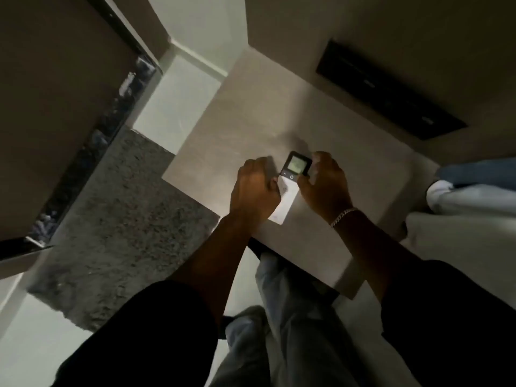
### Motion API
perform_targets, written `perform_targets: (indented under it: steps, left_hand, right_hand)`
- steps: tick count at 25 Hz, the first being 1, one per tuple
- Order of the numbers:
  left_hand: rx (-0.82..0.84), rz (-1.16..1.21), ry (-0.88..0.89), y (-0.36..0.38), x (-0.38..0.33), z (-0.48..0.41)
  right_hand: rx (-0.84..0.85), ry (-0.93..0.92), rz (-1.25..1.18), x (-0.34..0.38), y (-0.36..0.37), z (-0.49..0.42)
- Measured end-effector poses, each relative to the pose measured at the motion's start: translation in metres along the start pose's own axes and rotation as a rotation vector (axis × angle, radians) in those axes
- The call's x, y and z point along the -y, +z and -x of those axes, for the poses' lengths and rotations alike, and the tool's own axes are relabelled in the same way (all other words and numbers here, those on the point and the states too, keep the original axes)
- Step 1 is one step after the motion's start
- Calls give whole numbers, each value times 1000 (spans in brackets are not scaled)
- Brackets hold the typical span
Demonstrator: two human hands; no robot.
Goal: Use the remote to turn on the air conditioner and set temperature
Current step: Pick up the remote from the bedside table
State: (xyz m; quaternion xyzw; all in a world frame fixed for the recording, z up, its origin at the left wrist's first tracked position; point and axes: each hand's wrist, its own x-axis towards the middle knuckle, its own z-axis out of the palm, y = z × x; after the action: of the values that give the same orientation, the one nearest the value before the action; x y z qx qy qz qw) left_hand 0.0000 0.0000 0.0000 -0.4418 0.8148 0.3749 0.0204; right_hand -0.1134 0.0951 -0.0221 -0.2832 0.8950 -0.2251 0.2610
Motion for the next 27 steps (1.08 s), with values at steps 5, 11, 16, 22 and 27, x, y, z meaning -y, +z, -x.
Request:
perform_targets:
  steps: [5, 11, 16, 22, 27]
  left_hand:
    - [76, -13, -13, 47, 11, -16]
    - [-3, 339, -341, 27, 14, -15]
    - [-138, 662, -551, -60, 31, 14]
    - [-444, 772, -467, -236, 32, 81]
    - [-747, 883, -313, -404, 23, 176]
  right_hand:
    - [29, 234, -183, -10, 39, 0]
    - [50, 286, -337, 15, 38, 0]
    - [256, 58, -359, 98, 17, 11]
    - [446, -279, -522, 272, -30, 58]
    - [546, -580, -633, 441, -76, 129]
